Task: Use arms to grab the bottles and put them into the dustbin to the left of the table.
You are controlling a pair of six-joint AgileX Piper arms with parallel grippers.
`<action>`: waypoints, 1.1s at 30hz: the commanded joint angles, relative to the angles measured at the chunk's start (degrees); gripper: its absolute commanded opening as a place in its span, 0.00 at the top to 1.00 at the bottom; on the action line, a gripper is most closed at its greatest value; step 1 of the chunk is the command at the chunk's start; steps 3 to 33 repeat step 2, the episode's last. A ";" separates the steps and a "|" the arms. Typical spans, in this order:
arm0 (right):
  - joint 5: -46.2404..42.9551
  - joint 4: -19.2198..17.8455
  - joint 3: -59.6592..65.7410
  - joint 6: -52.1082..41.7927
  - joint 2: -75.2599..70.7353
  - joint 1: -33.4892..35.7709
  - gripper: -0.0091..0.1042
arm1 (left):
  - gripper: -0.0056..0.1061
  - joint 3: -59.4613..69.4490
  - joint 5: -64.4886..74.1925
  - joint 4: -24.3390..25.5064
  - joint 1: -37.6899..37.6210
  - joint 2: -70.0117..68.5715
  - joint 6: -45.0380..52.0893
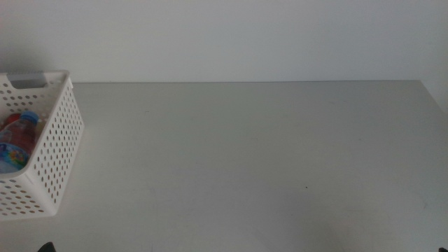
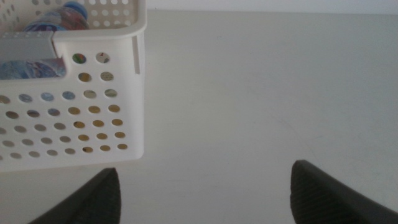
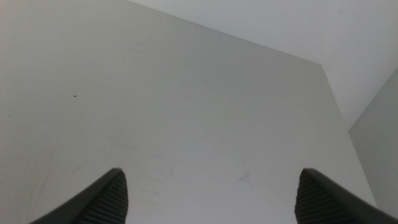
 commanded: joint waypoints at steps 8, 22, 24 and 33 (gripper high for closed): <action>-3.81 -0.31 -0.53 -0.74 -0.84 -0.30 0.30 | 0.11 0.20 -4.03 -0.78 -0.09 -1.58 -0.48; -3.81 -0.31 -0.53 -0.74 -0.84 -0.30 0.30 | 0.11 0.20 -4.03 -0.78 -0.09 -1.58 -0.48; -3.81 -0.31 -0.53 -0.74 -0.84 -0.30 0.30 | 0.11 0.20 -4.03 -0.78 -0.09 -1.58 -0.48; -3.81 -0.31 -0.53 -0.74 -0.84 -0.30 0.30 | 0.11 0.20 -4.03 -0.78 -0.09 -1.58 -0.48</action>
